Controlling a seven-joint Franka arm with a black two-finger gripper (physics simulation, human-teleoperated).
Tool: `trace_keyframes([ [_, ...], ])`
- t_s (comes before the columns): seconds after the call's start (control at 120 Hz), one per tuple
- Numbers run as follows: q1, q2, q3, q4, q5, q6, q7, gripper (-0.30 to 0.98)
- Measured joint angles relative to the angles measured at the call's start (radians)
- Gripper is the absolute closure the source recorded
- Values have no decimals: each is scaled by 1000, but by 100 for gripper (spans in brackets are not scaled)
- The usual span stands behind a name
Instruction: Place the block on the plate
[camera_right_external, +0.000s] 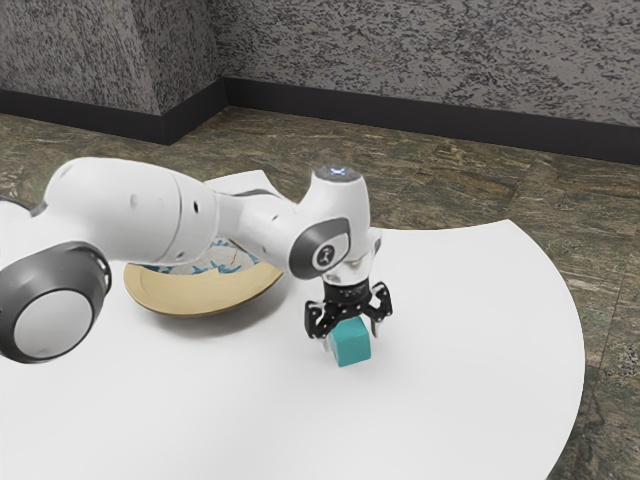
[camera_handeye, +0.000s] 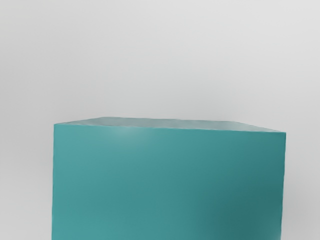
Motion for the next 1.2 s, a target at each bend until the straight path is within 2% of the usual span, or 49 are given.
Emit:
trace_keyframes([
  [0.733,22,62,2,43,6,36,-47,0],
  [0.975,22,53,2,44,4,51,-52,24],
  [1.2,21,34,2,41,7,50,-57,32],
])
